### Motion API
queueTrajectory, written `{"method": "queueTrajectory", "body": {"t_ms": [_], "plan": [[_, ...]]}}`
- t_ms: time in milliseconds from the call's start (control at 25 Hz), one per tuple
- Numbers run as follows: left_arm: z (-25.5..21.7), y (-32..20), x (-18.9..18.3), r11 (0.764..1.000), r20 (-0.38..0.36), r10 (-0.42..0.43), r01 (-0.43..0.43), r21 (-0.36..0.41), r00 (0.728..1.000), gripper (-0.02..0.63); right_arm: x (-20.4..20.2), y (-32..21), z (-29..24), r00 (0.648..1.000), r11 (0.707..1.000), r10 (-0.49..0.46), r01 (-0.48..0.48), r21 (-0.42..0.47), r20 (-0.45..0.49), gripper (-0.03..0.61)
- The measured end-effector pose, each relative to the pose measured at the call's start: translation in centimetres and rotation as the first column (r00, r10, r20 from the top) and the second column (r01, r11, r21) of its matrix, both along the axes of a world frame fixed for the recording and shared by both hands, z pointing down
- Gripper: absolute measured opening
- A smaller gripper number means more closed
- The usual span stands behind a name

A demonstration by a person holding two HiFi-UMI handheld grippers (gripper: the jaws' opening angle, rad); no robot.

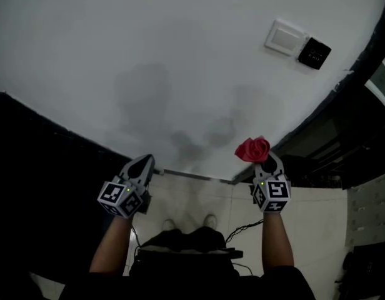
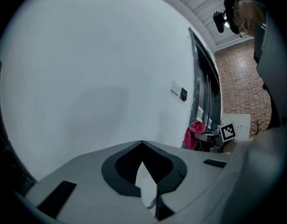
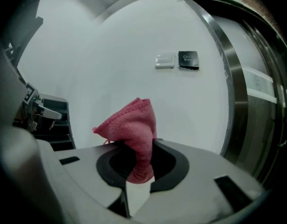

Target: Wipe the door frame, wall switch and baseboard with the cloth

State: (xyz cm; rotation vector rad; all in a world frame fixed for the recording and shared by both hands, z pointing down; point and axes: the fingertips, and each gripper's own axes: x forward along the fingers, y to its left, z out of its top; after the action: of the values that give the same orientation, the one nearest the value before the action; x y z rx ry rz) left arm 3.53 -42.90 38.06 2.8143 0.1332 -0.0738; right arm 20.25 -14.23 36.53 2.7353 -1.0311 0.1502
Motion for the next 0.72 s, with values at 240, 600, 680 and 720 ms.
{"method": "queueTrajectory", "body": {"t_ms": [240,600,680,720], "plan": [[6.9,-0.9,-2.7,0.991,0.163,-0.114,0.124,-0.052,0.980,-0.008,1.4,-3.3,7.8,0.979,0.985,-0.138,0.152,-0.083,0.152,0.061],[17.5,-1.9,-5.4,0.970,0.340,-0.199,0.235,-0.067,0.919,-0.008,0.7,-13.4,22.6,0.862,0.859,-0.433,0.484,-0.170,0.265,0.061],[21.7,-2.8,-5.4,0.965,0.368,-0.205,0.250,-0.078,0.907,-0.008,-0.9,-15.8,26.5,0.827,0.822,-0.492,0.544,-0.169,0.273,0.061],[23.8,-3.1,-4.8,0.965,0.378,-0.207,0.251,-0.070,0.902,-0.008,-1.3,-16.8,28.9,0.809,0.801,-0.519,0.573,-0.172,0.276,0.061]]}}
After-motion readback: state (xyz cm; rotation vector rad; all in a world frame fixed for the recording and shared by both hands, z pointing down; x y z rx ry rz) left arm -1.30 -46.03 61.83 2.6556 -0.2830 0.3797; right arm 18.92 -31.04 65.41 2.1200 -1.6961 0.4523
